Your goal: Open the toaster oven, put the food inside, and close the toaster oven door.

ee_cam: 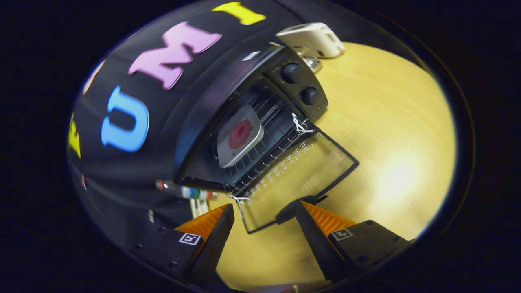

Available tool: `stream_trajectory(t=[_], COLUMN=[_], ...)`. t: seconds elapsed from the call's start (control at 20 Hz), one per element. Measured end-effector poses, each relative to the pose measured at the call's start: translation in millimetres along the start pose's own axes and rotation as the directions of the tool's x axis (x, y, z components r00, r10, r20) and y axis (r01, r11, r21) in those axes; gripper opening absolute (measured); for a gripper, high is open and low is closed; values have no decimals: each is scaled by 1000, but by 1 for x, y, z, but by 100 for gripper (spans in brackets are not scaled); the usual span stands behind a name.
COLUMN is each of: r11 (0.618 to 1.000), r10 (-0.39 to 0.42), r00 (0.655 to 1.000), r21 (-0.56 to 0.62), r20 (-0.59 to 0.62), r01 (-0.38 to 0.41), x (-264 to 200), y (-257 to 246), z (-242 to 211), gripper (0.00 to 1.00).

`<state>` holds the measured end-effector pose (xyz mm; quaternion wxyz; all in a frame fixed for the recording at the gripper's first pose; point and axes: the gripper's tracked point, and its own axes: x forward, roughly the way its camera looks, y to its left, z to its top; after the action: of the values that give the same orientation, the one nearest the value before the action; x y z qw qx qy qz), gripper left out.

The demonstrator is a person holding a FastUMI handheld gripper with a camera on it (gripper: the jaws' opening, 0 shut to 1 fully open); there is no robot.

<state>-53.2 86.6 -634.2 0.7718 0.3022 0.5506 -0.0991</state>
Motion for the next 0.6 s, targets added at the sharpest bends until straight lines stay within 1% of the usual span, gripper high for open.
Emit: stream_trajectory(t=[0.1, 0.15, 0.25, 0.35, 0.4, 0.45, 0.6], r11=[985, 967, 919, 857, 831, 817, 824], r10=[-20, -40, -103, -154, -174, -191, -220], r00=[1000, 999, 995, 988, 984, 981, 975], r21=[-170, -251, -384, -500, -539, -559, -541], r20=[13, 10, -7, -19, -22, -30, -39], r01=[22, 41, 92, 124, 135, 142, 165], x=[-6, -5, -2, 5, 13, 21, 39], y=[-3, -10, -26, -40, -46, -49, -48], z=[-14, -22, -39, -55, -60, -66, -70], gripper=[99, 99, 99, 99, 99, 99, 100])
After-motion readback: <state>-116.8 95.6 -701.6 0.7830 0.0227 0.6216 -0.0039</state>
